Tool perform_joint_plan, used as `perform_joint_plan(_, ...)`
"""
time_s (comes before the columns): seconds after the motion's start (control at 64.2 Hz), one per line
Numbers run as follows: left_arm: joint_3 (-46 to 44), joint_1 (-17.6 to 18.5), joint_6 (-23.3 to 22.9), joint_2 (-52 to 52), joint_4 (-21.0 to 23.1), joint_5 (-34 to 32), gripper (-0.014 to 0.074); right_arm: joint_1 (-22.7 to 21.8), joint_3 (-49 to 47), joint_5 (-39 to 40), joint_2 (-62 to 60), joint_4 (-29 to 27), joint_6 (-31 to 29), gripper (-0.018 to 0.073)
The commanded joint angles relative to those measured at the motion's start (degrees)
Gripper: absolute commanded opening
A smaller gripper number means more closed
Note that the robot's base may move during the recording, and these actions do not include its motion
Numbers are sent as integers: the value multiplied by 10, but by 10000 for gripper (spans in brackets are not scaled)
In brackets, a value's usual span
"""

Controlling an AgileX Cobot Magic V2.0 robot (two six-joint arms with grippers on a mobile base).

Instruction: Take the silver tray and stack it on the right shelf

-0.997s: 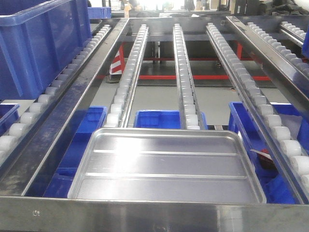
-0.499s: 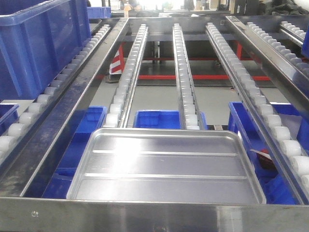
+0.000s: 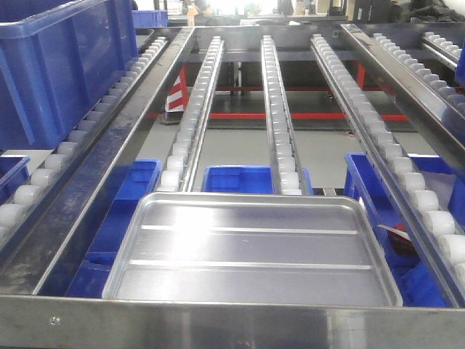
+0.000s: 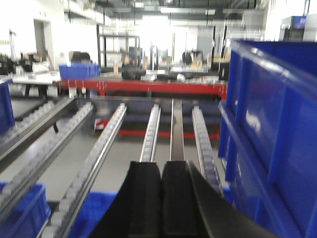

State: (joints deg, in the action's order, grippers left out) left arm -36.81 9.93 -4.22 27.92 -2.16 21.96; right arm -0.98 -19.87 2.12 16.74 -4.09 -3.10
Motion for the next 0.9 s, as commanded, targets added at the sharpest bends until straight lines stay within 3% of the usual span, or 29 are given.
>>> perform_joint_plan(0.0, -41, 12, -2, 64, 4, -26, -90, 5, -32, 41, 50, 1, -3, 151)
perform_joint_plan(0.109, -59, 39, -1, 126, 4, -26, -46, 25, -38, 41, 93, 1, -3, 269)
perform_joint_plan(0.249, -68, 89, -1, 178, 17, -22, 256, 66, -47, 26, 132, 1, -3, 360)
perform_joint_plan(0.312, -68, 110, -1, 194, 32, -20, 322, 91, -62, 1, 150, 1, -3, 388)
perform_joint_plan(0.514, -68, 185, -1, 265, 110, -5, 295, 194, -150, -131, 248, -2, -3, 431)
perform_joint_plan(0.576, -71, 213, -1, 283, 111, 6, 295, 217, -167, -145, 278, -5, -3, 431)
perform_joint_plan(0.732, -88, 237, -1, 318, 138, 22, 295, 228, -193, -188, 350, -74, -3, 431)
perform_joint_plan(0.888, -166, 239, -1, 367, 118, 116, 295, 228, -231, -277, 422, -95, -3, 431)
